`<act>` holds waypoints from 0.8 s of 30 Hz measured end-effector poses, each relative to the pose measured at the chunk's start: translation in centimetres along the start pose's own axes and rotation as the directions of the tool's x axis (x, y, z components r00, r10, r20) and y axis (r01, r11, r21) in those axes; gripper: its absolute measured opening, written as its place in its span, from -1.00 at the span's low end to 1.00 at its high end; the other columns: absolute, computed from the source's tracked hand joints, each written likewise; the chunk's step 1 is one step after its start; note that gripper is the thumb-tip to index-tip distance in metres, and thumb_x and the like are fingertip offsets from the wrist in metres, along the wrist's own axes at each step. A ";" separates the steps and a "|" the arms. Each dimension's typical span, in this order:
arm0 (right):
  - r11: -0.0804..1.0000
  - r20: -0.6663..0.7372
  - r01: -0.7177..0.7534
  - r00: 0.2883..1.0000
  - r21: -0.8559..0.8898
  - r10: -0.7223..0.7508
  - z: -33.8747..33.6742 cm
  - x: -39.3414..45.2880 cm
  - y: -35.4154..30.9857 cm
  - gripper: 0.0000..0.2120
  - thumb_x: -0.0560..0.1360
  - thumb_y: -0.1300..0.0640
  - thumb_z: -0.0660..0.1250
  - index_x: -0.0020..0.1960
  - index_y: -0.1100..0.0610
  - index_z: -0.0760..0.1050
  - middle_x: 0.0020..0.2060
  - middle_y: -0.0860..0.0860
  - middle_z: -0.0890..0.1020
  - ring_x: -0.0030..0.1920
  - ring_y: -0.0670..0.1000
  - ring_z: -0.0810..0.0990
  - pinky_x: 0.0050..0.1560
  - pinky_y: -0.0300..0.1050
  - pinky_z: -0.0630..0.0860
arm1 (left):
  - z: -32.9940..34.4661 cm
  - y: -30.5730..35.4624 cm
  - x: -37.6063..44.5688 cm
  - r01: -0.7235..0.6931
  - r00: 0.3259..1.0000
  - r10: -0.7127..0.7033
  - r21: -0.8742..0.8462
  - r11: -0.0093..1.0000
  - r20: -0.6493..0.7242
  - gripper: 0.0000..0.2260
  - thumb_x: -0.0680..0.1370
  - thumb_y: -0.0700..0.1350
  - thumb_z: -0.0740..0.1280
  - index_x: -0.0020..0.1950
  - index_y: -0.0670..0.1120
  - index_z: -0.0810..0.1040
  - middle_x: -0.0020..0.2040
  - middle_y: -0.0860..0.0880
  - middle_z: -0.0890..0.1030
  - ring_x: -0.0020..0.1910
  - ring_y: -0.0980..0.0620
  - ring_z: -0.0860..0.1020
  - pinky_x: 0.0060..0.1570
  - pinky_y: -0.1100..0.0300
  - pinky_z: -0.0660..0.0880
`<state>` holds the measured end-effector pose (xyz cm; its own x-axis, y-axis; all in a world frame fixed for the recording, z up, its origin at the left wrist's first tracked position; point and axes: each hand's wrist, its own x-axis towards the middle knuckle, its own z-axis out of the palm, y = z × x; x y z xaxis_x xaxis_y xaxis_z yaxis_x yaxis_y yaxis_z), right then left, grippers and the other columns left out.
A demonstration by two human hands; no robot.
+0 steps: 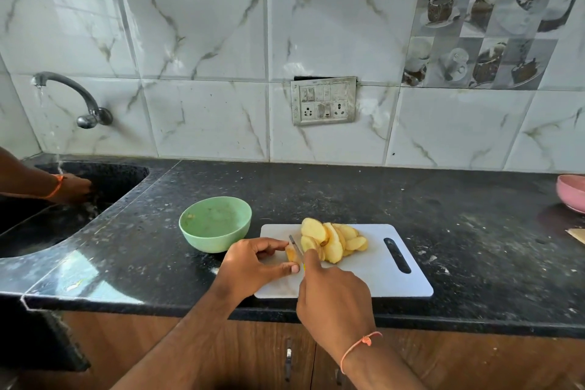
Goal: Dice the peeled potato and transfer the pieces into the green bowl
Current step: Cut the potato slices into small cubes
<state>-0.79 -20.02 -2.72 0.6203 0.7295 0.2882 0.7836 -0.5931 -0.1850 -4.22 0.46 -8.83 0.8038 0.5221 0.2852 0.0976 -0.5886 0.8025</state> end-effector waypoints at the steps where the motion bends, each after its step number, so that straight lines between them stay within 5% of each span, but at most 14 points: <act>1: 1.000 0.017 0.000 1.000 -0.017 0.000 0.1 0.2 -0.3 -0.56 0.66 0.07 0.18 0.50 0.02 0.18 -0.12 0.01 0.67 -0.17 0.07 0.64 -0.37 -0.08 0.34 | 0.0 0.0 0.0 -0.001 1.000 0.001 0.001 1.000 -0.009 -0.47 0.18 0.44 0.60 0.09 0.30 0.73 -0.05 0.23 0.73 0.01 0.13 0.68 0.02 0.17 0.63; 8: 0.999 0.027 -0.015 1.000 -0.032 0.016 1.0 1.8 -0.8 -0.54 0.64 0.13 0.23 0.49 0.05 0.21 -0.05 0.02 0.69 -0.07 0.08 0.65 -0.19 -0.02 0.52 | 0.0 0.3 0.0 0.008 1.000 -0.008 0.016 1.000 -0.026 -0.60 0.27 0.24 0.68 0.07 0.25 0.76 -0.13 0.21 0.71 -0.13 0.11 0.66 -0.15 0.29 0.57; 13: 0.999 0.046 0.009 0.999 -0.040 -0.007 1.1 0.8 -0.3 -0.50 0.63 0.16 0.23 0.51 0.03 0.16 -0.09 0.04 0.68 -0.13 0.09 0.64 -0.26 -0.04 0.45 | 0.1 0.1 -0.1 -0.002 1.000 0.002 0.011 1.000 -0.018 -0.49 0.22 0.40 0.60 0.11 0.27 0.75 -0.14 0.04 0.71 -0.26 0.15 0.58 -0.18 0.15 0.56; 16: 1.000 0.043 -0.001 0.999 -0.031 0.003 0.8 0.5 -0.2 -0.51 0.62 0.16 0.24 0.50 0.03 0.18 -0.09 0.04 0.68 -0.15 0.09 0.63 -0.27 -0.05 0.42 | 0.0 0.2 -0.1 0.000 1.000 0.000 0.032 0.999 -0.014 -0.56 0.28 0.30 0.66 0.11 0.25 0.75 -0.18 0.16 0.70 -0.24 0.20 0.60 -0.22 0.30 0.52; 24: 0.999 0.040 -0.033 0.999 0.040 0.032 0.9 1.0 -0.2 -0.63 0.61 0.18 0.21 0.40 0.02 0.27 -0.10 0.03 0.67 -0.13 0.10 0.64 -0.27 -0.04 0.42 | 0.1 0.2 -0.1 -0.014 1.000 0.015 0.051 0.999 -0.010 -0.59 0.26 0.38 0.59 0.07 0.33 0.73 -0.13 0.15 0.73 -0.15 0.08 0.67 -0.15 0.11 0.60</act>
<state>-0.25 -18.86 -3.20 0.6459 0.7232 0.2446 0.7632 -0.6031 -0.2320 -4.20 0.22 -8.76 0.7994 0.5194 0.3021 0.1161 -0.6268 0.7705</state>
